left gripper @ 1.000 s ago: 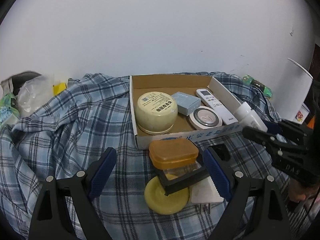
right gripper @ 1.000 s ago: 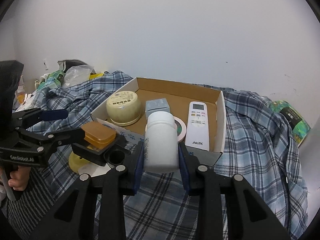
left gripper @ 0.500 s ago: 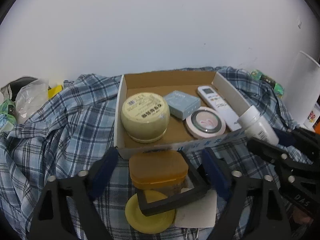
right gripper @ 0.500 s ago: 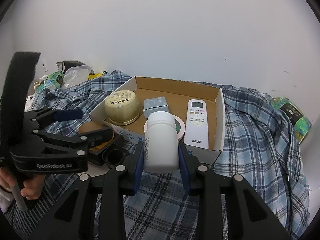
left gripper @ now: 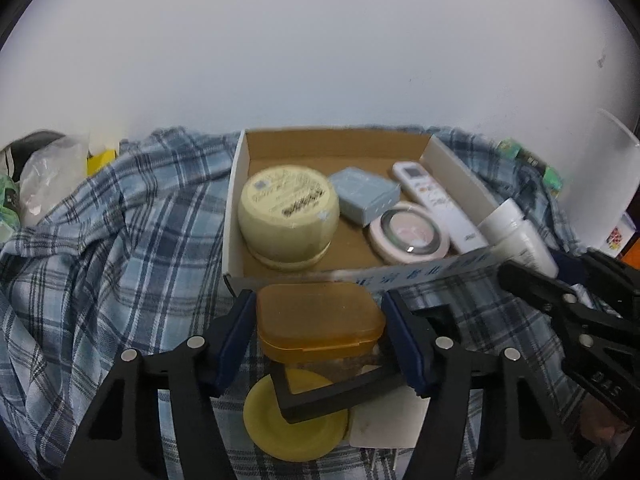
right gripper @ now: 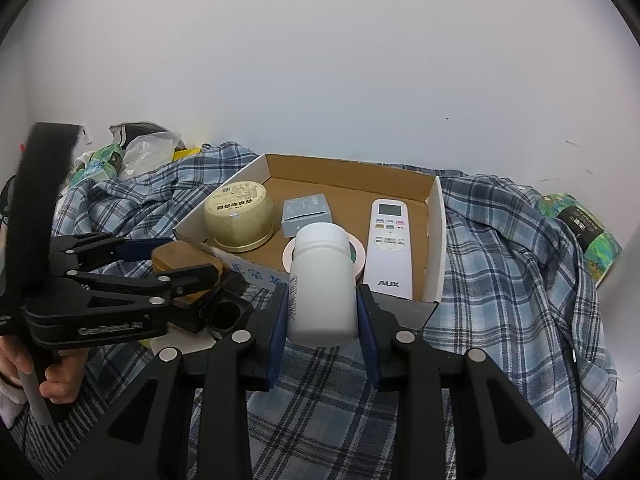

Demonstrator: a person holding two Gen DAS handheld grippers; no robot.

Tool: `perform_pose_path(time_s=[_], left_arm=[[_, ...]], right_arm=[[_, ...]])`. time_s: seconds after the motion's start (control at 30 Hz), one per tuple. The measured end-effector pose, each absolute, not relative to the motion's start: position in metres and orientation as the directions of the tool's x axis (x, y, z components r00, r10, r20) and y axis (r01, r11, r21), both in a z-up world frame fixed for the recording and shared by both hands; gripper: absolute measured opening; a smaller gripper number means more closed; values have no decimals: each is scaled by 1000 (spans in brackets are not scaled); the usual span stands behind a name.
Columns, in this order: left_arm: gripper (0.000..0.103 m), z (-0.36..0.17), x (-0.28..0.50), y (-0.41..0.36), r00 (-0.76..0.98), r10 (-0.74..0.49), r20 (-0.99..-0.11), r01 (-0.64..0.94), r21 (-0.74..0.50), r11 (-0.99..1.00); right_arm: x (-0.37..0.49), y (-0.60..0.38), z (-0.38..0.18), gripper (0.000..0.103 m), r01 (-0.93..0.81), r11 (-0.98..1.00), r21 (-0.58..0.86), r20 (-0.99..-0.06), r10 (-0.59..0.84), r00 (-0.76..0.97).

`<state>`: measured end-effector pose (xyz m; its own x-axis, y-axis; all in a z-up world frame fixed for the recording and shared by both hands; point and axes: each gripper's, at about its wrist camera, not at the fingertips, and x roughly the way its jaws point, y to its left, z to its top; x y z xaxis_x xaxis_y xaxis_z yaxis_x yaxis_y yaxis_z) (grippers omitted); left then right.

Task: Organize rigid objects
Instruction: 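Carry the bottle and orange case over the cardboard box with both grippers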

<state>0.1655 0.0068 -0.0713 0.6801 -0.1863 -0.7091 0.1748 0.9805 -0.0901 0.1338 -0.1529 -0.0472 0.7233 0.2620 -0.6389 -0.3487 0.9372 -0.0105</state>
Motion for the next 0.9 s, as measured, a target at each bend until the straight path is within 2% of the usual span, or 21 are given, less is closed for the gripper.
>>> perform_pose_path(time_s=[0.2, 0.37, 0.73, 0.9], left_arm=[[66, -48, 136, 4, 800, -218, -559, 221, -63, 973], [66, -34, 118, 3, 854, -216, -474, 230, -29, 973], [66, -25, 119, 2, 865, -219, -452, 236, -20, 972], [66, -8, 134, -11, 857, -241, -456, 263, -16, 965]], right_arm=[[131, -155, -43, 31, -340, 941, 0, -615, 268, 742], [126, -158, -36, 31, -341, 940, 11, -577, 284, 766], [124, -161, -31, 31, -315, 949, 19, -556, 272, 785], [130, -169, -10, 31, -265, 963, 39, -525, 246, 815]])
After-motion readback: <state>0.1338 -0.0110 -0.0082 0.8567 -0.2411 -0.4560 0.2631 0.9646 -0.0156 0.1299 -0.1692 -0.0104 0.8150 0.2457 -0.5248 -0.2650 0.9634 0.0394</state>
